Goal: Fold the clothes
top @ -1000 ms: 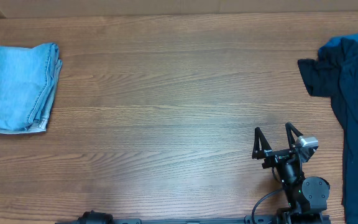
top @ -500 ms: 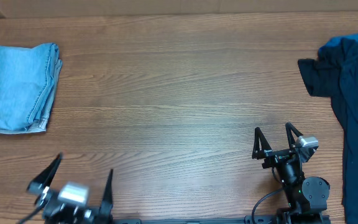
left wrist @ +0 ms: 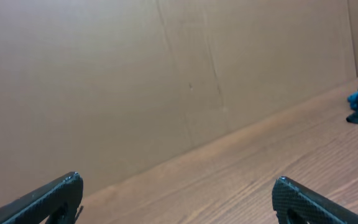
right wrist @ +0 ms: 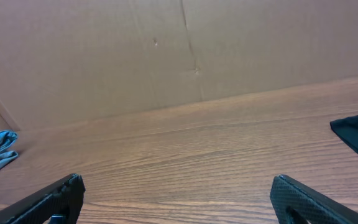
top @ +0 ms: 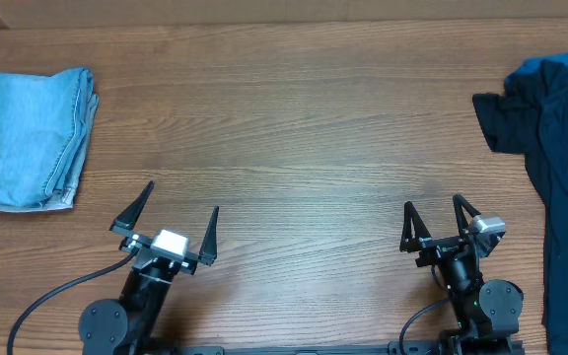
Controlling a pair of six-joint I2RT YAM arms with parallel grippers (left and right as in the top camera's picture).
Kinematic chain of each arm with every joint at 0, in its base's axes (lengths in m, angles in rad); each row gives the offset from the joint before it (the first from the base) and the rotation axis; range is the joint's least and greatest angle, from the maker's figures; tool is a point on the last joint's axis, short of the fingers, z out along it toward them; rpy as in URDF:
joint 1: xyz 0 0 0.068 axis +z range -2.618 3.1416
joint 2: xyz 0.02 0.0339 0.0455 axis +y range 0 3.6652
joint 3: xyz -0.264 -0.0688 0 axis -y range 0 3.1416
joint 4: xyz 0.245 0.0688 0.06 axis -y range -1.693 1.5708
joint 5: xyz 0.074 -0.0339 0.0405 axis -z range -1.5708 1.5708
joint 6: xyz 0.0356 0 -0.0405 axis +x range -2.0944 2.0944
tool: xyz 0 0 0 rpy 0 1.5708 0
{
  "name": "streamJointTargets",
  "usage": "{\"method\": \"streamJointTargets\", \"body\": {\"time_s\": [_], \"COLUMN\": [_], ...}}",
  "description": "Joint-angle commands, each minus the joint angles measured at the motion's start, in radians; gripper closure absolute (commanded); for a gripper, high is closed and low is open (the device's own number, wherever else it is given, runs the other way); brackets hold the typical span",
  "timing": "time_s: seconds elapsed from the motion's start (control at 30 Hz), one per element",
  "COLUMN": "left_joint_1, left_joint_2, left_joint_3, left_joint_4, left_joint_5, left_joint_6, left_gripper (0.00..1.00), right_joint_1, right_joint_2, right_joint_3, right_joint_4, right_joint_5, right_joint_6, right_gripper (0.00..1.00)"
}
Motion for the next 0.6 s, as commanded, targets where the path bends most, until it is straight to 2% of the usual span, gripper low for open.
{"method": "streamJointTargets", "body": {"time_s": [0.0, 0.33, 0.57], "left_joint_1": [0.006, 0.008, 0.041], "left_joint_2": [-0.013, -0.021, -0.127], "left_joint_3": [-0.065, -0.157, -0.234], "left_joint_4": [0.051, 0.054, 0.061], "left_joint_5": [0.023, 0.01, 0.008], "left_joint_6": [-0.007, -0.006, -0.006], "left_gripper": [0.0, 0.0, 0.0], "right_joint_1": [0.005, 0.005, 0.005], "right_joint_2": [-0.011, -0.011, -0.011], "right_joint_3": [-0.01, -0.01, -0.01], "right_joint_4": [0.005, 0.005, 0.005], "right_joint_5": [0.01, 0.01, 0.01], "right_joint_6": [0.005, 0.005, 0.005], "right_gripper": [0.0, 0.0, 0.0]}}
